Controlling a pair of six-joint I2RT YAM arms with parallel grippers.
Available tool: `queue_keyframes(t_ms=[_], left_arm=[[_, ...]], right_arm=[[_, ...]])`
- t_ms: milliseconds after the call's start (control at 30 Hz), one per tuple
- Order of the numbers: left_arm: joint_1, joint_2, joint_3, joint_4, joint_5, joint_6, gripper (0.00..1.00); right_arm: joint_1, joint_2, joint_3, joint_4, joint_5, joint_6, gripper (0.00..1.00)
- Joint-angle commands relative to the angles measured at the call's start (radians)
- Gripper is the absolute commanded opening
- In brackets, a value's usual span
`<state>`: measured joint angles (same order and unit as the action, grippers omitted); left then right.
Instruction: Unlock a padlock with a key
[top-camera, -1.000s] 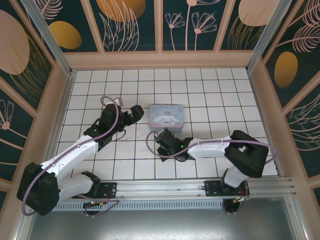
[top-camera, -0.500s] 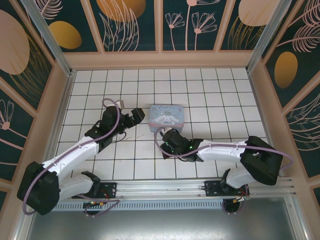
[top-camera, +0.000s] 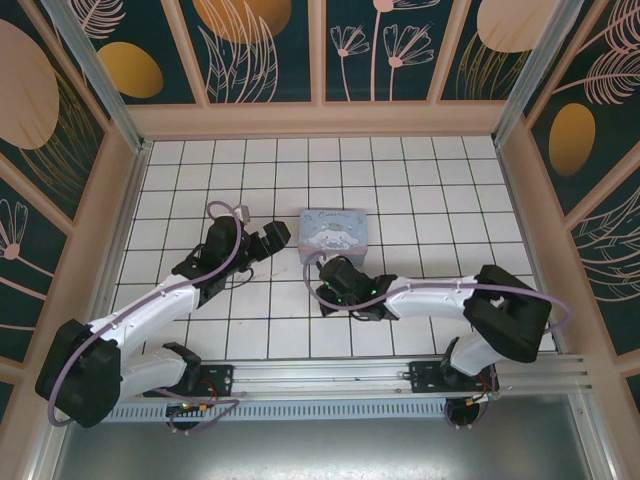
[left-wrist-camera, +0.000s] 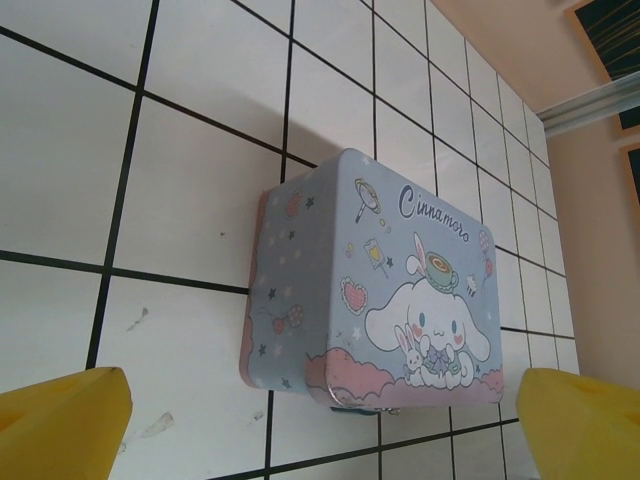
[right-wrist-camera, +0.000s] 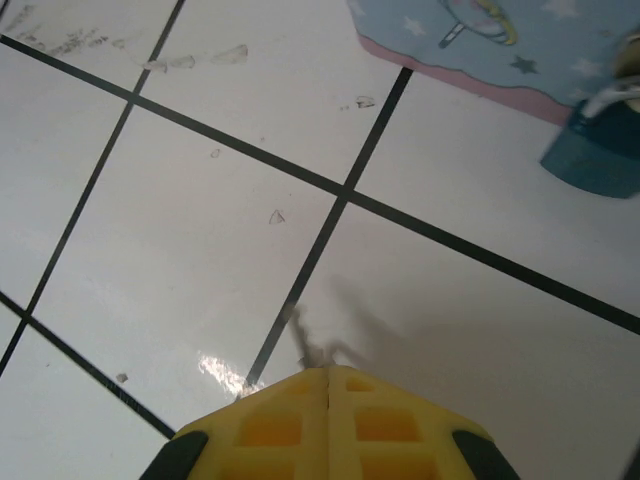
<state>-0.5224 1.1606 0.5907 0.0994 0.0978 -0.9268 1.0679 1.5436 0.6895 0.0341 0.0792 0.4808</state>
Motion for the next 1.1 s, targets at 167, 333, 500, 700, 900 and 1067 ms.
queue_keyframes(t_ms=[167, 333, 500, 700, 900, 1067], left_arm=[[0.005, -0.004, -0.006, 0.025, 0.008, -0.005, 0.99], [0.006, -0.007, -0.005, 0.023, 0.003, 0.0, 0.99], [0.006, -0.007, -0.007, 0.025, 0.0, -0.001, 0.99], [0.006, -0.007, -0.009, 0.028, -0.004, -0.011, 0.99], [0.006, -0.009, -0.011, 0.033, -0.004, -0.016, 0.99], [0.006, -0.009, -0.012, 0.038, -0.003, -0.018, 0.99]], right_arm=[[0.036, 0.026, 0.03, -0.065, 0.046, 0.014, 0.45], [0.036, -0.062, -0.011, -0.065, 0.082, 0.049, 0.56], [0.035, -0.079, 0.011, -0.134, 0.145, 0.143, 0.56], [0.044, -0.034, 0.067, -0.219, 0.197, 0.335, 0.51], [0.067, 0.012, 0.102, -0.209, 0.205, 0.434, 0.47], [0.095, 0.089, 0.164, -0.248, 0.233, 0.477, 0.46]])
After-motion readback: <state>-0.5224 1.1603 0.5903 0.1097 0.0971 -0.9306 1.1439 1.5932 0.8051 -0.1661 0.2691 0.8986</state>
